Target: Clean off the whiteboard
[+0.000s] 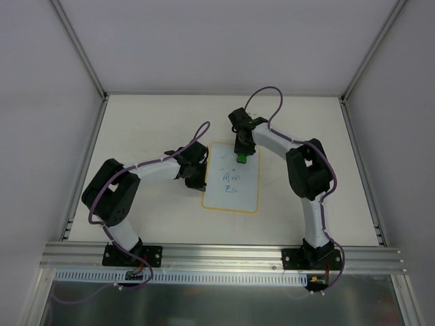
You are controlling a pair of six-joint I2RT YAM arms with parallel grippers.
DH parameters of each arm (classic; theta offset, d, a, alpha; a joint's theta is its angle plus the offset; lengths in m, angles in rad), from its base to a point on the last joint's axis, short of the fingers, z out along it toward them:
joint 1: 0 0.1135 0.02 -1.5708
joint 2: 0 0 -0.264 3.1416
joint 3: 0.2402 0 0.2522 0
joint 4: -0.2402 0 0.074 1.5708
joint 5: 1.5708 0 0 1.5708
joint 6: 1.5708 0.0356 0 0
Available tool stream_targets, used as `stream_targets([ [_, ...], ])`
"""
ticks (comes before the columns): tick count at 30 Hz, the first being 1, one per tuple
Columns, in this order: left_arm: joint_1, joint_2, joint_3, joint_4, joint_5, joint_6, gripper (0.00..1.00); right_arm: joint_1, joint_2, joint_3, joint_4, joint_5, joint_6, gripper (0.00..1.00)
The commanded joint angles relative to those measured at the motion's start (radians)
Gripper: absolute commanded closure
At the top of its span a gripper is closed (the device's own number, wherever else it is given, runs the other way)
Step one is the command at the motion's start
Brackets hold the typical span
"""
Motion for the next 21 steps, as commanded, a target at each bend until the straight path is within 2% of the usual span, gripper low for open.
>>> stream_targets([
  [1, -0.020, 0.016, -0.034, -0.088, -0.008, 0.031, 1.00, 0.070, 0.062, 0.069, 0.012, -0.023, -0.029, 1.00],
  [13, -0.020, 0.011, -0.037, -0.088, -0.015, 0.030, 1.00, 0.162, 0.165, 0.216, 0.018, -0.097, -0.060, 0.99],
  [21, -0.020, 0.010, -0.039, -0.088, -0.033, 0.022, 1.00, 0.171, 0.177, 0.230, 0.044, -0.166, -0.072, 0.99],
])
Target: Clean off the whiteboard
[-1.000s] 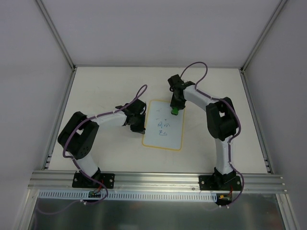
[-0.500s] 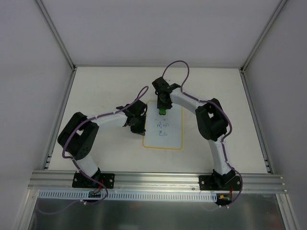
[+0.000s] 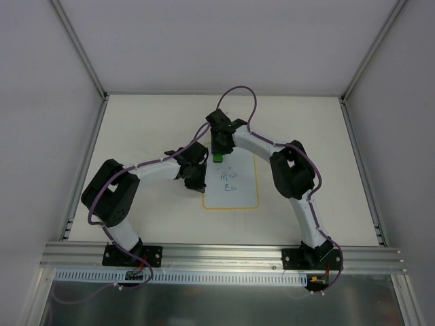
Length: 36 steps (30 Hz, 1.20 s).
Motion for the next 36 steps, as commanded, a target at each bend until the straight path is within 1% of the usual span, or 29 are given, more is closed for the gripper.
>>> stream_targets([
  [1, -0.014, 0.015, -0.038, -0.063, -0.035, 0.019, 1.00, 0.017, 0.027, 0.003, 0.007, -0.066, -0.004, 0.99],
  [3, -0.014, 0.015, -0.040, -0.063, -0.045, 0.014, 1.00, 0.017, 0.013, -0.016, 0.007, -0.046, 0.001, 0.99],
  [4, -0.014, 0.015, -0.041, -0.063, -0.048, 0.011, 1.00, 0.015, -0.002, -0.029, 0.007, -0.011, 0.001, 0.99],
  [10, -0.014, 0.007, -0.043, -0.065, -0.076, -0.007, 1.00, -0.022, -0.114, -0.193, 0.004, 0.104, 0.024, 0.99],
  [15, -0.014, 0.004, -0.040, -0.063, -0.079, -0.021, 1.00, -0.054, -0.203, -0.332, -0.001, 0.130, 0.033, 0.99],
  [20, -0.014, 0.007, -0.040, -0.065, -0.081, -0.018, 1.00, -0.074, -0.247, -0.417, 0.002, 0.133, 0.052, 0.99],
  [25, -0.014, 0.007, -0.030, -0.065, -0.085, -0.015, 1.00, -0.054, -0.241, -0.414, 0.033, 0.066, -0.014, 1.00],
  [31, -0.014, 0.005, -0.021, -0.065, -0.093, -0.007, 1.00, -0.006, -0.198, -0.328, 0.038, 0.005, -0.151, 0.99],
  [36, -0.014, 0.002, -0.012, -0.063, -0.097, -0.007, 1.00, 0.023, -0.175, -0.303, 0.035, -0.072, -0.228, 0.98],
])
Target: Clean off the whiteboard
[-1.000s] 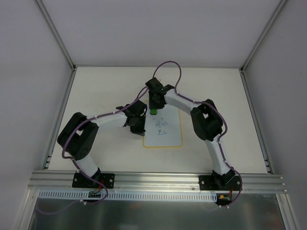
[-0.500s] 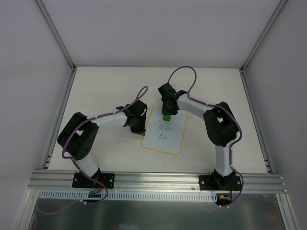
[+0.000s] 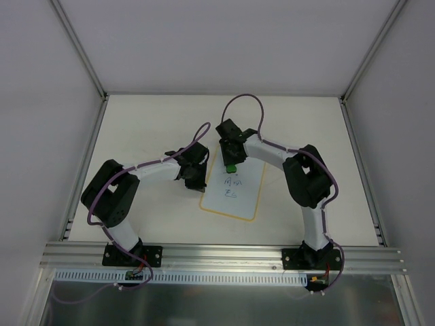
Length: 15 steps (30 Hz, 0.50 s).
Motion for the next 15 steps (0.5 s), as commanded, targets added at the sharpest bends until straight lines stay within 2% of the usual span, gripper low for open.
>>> stream_targets([
  [1, -0.008, 0.006, -0.013, -0.066, -0.070, 0.015, 1.00, 0.031, 0.035, 0.021, -0.032, -0.099, -0.091, 0.98],
  [15, -0.008, 0.003, -0.012, -0.067, -0.096, 0.002, 1.00, 0.043, 0.029, 0.019, -0.126, -0.159, -0.115, 0.98],
])
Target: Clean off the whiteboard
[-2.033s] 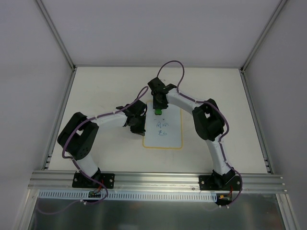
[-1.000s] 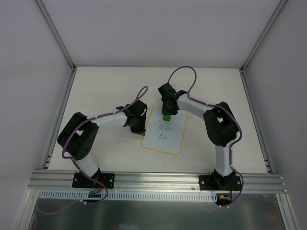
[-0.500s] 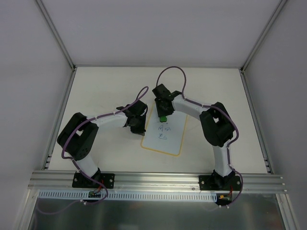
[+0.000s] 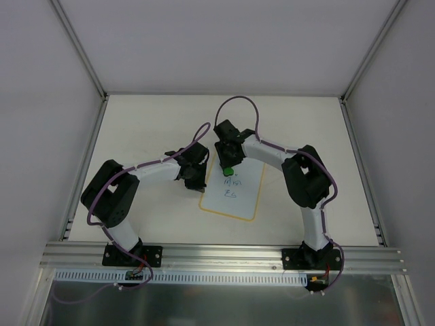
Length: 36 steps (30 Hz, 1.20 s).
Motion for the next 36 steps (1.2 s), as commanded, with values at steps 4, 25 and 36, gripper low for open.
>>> stream_targets([
  [4, -0.007, 0.010, -0.003, -0.059, -0.085, -0.005, 1.00, 0.045, 0.001, -0.042, -0.129, -0.064, 0.048, 0.98],
  [25, -0.006, -0.007, -0.021, -0.059, -0.098, -0.010, 1.00, -0.156, -0.324, -0.480, -0.025, 0.236, 0.381, 1.00],
  [36, -0.006, -0.001, -0.010, -0.059, -0.073, 0.000, 1.00, -0.073, -0.225, -0.341, 0.038, 0.174, 0.338, 1.00],
])
